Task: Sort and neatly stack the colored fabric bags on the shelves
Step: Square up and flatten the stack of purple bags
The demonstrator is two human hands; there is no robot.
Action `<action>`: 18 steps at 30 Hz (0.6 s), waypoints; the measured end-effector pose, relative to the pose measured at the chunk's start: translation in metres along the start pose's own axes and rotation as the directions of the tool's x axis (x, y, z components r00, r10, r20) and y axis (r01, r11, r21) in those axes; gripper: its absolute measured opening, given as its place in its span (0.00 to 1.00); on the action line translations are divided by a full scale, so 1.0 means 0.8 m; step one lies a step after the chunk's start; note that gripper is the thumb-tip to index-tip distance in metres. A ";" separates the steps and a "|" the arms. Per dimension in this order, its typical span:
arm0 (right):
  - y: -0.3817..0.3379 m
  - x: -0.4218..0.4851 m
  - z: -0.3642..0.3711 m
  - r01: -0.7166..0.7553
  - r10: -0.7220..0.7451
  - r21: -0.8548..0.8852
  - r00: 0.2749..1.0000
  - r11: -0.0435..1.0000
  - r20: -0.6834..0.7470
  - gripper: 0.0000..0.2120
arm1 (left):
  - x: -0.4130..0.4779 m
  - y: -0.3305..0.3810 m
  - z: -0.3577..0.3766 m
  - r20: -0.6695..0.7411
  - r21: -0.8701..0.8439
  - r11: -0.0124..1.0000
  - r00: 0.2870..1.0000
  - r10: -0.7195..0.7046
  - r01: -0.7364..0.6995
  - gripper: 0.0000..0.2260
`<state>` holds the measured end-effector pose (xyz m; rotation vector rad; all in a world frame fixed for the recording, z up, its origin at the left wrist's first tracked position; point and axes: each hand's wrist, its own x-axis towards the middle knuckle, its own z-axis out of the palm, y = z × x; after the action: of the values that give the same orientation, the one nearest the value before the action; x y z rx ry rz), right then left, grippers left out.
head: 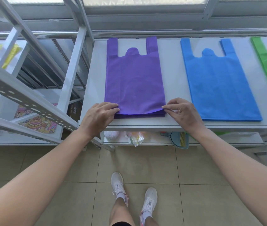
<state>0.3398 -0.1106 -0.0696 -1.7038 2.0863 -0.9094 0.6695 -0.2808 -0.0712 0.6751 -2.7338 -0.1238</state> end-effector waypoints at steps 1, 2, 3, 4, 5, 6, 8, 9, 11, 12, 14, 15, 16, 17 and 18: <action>-0.002 0.001 0.001 -0.008 0.008 0.006 1.000 1.000 -0.005 0.08 | -0.001 0.001 0.001 -0.004 0.000 1.000 1.000 -0.016 0.016 0.12; -0.003 0.003 0.002 -0.014 0.014 0.004 1.000 1.000 -0.006 0.07 | -0.002 0.002 0.002 -0.006 0.004 1.000 1.000 -0.021 0.021 0.12; -0.004 0.004 0.003 -0.018 0.018 -0.002 1.000 1.000 -0.004 0.07 | -0.002 0.004 0.002 -0.005 0.010 1.000 1.000 -0.019 0.019 0.12; -0.005 0.003 0.003 -0.020 0.020 -0.011 1.000 1.000 -0.002 0.07 | -0.003 0.004 0.002 -0.004 0.017 1.000 1.000 -0.014 0.014 0.11; -0.006 0.002 0.002 -0.016 0.017 -0.023 1.000 1.000 0.001 0.07 | -0.003 0.005 0.001 -0.003 0.023 1.000 1.000 -0.010 0.010 0.11; -0.007 0.000 0.001 -0.007 0.007 -0.040 1.000 0.999 0.006 0.07 | -0.002 0.005 0.001 -0.002 0.030 1.000 1.000 -0.006 0.006 0.10; -0.008 -0.005 -0.001 0.030 -0.027 -0.088 0.999 0.996 0.038 0.07 | -0.003 0.004 0.000 -0.003 0.048 0.999 1.000 0.000 0.000 0.10; -0.008 -0.007 -0.002 0.051 -0.045 -0.112 0.997 0.992 0.061 0.08 | -0.003 0.004 0.001 0.000 0.056 0.998 1.000 0.001 -0.001 0.10; -0.008 -0.011 -0.004 0.077 -0.064 -0.144 0.994 0.987 0.093 0.10 | -0.005 0.004 0.003 0.012 0.067 0.998 1.000 -0.002 0.001 0.10; -0.008 -0.011 -0.005 0.080 -0.065 -0.155 0.993 0.985 0.100 0.11 | -0.005 0.003 0.003 0.011 0.067 0.998 1.000 -0.004 0.003 0.11; -0.007 -0.010 -0.005 0.083 -0.065 -0.174 0.992 0.981 0.106 0.11 | -0.006 0.001 0.003 -0.003 0.058 0.998 1.000 -0.013 0.013 0.12; -0.007 -0.009 -0.005 0.087 -0.068 -0.180 0.992 0.980 0.106 0.11 | -0.007 0.002 0.002 -0.011 0.047 0.998 0.999 -0.030 0.031 0.14; -0.007 -0.008 -0.004 0.090 -0.072 -0.183 0.992 0.979 0.105 0.11 | -0.008 0.003 0.001 -0.018 0.028 0.997 0.997 -0.075 0.075 0.18; -0.007 -0.007 -0.004 0.096 -0.078 -0.181 0.992 0.979 0.099 0.10 | -0.008 0.005 0.001 -0.030 -0.006 0.988 0.987 -0.156 0.156 0.22; -0.008 -0.006 -0.004 0.101 -0.085 -0.179 0.992 0.979 0.095 0.10 | -0.008 0.008 0.000 -0.048 -0.071 0.959 0.960 -0.277 0.273 0.26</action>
<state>0.3439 -0.1054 -0.0639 -1.9112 2.1042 -0.6723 0.6723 -0.2721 -0.0719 1.0215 -2.5555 -0.2509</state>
